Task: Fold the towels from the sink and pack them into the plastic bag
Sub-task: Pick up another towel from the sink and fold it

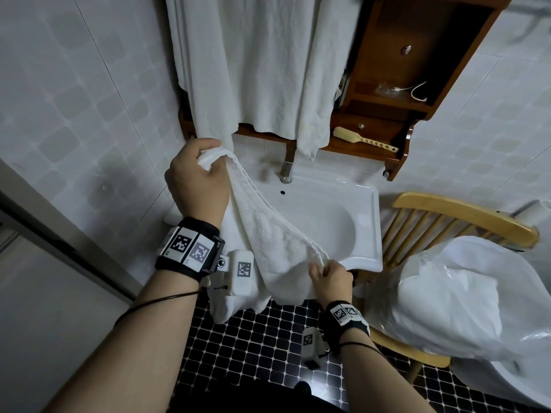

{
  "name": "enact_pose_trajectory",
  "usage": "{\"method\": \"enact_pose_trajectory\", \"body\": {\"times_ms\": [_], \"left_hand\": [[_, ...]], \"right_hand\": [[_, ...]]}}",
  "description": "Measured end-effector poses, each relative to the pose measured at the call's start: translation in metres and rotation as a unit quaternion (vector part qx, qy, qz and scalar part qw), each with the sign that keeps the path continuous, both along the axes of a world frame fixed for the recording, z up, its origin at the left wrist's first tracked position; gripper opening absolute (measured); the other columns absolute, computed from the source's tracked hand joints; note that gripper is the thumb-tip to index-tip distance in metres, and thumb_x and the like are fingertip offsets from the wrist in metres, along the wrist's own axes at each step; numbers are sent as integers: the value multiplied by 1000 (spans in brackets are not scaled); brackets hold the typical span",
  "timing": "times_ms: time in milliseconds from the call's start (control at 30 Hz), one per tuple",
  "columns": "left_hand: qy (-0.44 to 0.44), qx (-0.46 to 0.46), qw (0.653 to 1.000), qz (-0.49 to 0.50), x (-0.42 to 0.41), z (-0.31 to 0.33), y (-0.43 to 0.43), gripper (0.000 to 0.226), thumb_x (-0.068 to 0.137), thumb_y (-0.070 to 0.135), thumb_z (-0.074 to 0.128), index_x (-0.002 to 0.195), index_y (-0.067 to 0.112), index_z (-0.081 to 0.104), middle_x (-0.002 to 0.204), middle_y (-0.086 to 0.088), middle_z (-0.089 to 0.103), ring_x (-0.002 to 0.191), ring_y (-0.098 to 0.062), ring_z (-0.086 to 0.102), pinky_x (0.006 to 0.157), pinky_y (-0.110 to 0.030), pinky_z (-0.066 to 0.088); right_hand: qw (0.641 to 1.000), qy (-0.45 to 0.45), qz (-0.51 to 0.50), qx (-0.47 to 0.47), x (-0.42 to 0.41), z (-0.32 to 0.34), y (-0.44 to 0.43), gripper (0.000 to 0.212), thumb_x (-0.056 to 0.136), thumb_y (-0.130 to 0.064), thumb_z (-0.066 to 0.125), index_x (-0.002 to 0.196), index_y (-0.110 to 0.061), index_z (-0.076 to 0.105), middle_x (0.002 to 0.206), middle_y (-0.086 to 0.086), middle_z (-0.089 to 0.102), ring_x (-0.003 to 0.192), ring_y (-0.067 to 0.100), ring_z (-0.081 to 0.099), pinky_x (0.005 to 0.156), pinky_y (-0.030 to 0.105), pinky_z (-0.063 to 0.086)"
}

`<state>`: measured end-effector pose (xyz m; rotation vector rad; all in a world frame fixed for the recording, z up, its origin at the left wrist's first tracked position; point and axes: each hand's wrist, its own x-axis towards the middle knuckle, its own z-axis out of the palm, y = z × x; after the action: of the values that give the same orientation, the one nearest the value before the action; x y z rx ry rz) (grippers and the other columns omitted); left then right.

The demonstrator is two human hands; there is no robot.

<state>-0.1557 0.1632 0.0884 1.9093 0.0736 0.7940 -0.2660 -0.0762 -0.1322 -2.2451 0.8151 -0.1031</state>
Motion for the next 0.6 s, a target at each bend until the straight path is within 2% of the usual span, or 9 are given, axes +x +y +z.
{"method": "enact_pose_trajectory", "body": {"times_ms": [133,200,267,300,367,433,500,600], "left_hand": [[2,0,1000,-2,0,-1,0,24,83,7,72,99,23,79,93,10,78,86,-10,71,77,-17,55],[1,1,1000,-3,0,-1,0,24,84,7,73,100,24,79,95,10,78,88,-9,71,78,-17,56],[-1,2,1000,-2,0,1,1,23,84,8,73,100,23,80,96,10,78,88,-8,71,78,-13,54],[-2,2,1000,-1,1,2,2,23,84,8,73,100,23,80,96,10,78,88,-8,71,77,-10,52],[-4,2,1000,1,2,4,2,23,84,8,73,100,23,80,96,11,78,88,-8,71,77,-9,51],[-3,2,1000,-1,2,5,0,23,84,9,73,100,24,80,94,11,78,87,-8,71,76,-13,53],[-4,7,1000,-1,2,6,-2,22,84,10,73,100,25,79,93,11,77,86,-10,71,75,-18,55],[-2,18,1000,-4,2,6,-3,22,84,11,72,99,25,79,93,11,78,85,-11,72,75,-21,56]], "right_hand": [[999,-36,13,31,-3,3,1,39,97,-38,73,107,-11,47,81,8,62,69,33,59,64,34,41],[998,-32,53,-1,-7,0,0,49,101,-41,68,131,-13,40,79,3,61,70,34,63,63,35,41],[994,-27,100,-33,-12,-5,-2,63,106,-44,58,153,-25,22,75,-3,60,65,28,62,60,36,45],[991,-13,124,-50,-12,-10,-4,56,108,-42,52,155,-30,23,74,-3,59,63,26,58,60,36,46],[983,27,166,-79,-10,-14,-4,28,112,-36,41,138,-25,41,81,4,63,67,29,55,62,39,46],[977,47,195,-74,-9,-16,-4,13,111,-28,39,114,-16,43,96,9,62,80,34,59,70,44,51],[974,60,211,-53,-9,-17,-4,15,110,-28,41,103,-15,40,102,8,54,92,41,62,79,49,51],[976,56,194,-83,-12,-11,-4,39,108,-50,36,93,-16,48,100,11,58,94,42,63,81,48,51]]}}
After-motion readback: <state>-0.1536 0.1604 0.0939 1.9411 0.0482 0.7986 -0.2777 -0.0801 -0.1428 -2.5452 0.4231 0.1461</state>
